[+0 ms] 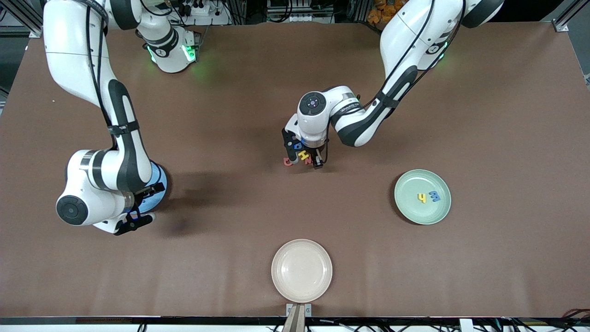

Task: Sort uppercase to blue plate, lowercase to green plate
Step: 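Lower the left gripper onto the pink w and grasp it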

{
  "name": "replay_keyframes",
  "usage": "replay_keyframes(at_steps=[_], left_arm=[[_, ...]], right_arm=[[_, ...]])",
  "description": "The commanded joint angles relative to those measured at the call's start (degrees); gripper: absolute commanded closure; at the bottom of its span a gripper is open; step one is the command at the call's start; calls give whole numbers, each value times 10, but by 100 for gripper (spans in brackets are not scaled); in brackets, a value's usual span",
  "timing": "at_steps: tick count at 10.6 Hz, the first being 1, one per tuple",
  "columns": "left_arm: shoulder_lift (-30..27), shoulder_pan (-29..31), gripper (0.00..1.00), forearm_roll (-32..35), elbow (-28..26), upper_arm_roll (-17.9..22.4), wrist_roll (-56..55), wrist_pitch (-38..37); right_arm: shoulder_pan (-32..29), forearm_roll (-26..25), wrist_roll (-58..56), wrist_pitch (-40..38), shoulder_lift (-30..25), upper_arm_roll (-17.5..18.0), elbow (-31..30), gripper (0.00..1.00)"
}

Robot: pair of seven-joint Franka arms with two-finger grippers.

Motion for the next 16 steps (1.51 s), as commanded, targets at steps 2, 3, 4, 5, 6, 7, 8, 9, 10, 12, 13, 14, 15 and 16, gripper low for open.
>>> replay_keyframes(at_steps=[2, 3, 4, 5, 6, 7, 8, 9, 10, 12, 13, 14, 15, 16], left_arm=[[7, -1, 41, 15, -8, -1, 49, 33], [12, -1, 41, 22, -8, -1, 73, 43], [13, 0, 41, 25, -8, -1, 85, 46], [13, 0, 41, 26, -8, -1, 86, 47], [14, 0, 41, 39, -8, -1, 86, 47], [14, 1, 41, 51, -9, -1, 97, 47], [13, 3, 42, 51, -9, -1, 103, 47], [13, 3, 42, 51, -11, -2, 103, 47], [13, 3, 42, 51, -11, -1, 108, 47], [13, 5, 43, 51, -11, -1, 132, 47], [13, 5, 43, 51, -11, -1, 141, 47], [14, 6, 44, 51, -10, -1, 157, 47], [14, 8, 45, 51, -10, 0, 177, 50], [14, 8, 47, 51, -10, 1, 182, 52]], right_arm=[[1, 17, -5, 20, 0, 1, -4, 0], [6, 28, -5, 21, 1, 0, -4, 0], [8, 29, 1, 23, 3, 1, -4, 0], [8, 30, 15, 23, 5, 1, -3, 0], [10, 30, 17, 28, 6, 1, -3, 0], [11, 31, 17, 32, 7, 1, -3, 0], [11, 31, 17, 32, 8, 1, -3, 0], [12, 31, 17, 32, 8, 1, -3, 0], [12, 31, 17, 32, 8, 1, -3, 0], [12, 31, 17, 32, 8, 2, -3, 0], [12, 31, 17, 32, 8, 2, -3, 0], [12, 31, 17, 32, 8, 2, -3, 0], [13, 31, 17, 32, 8, 2, -3, 0], [13, 31, 21, 32, 8, 2, -3, 0]])
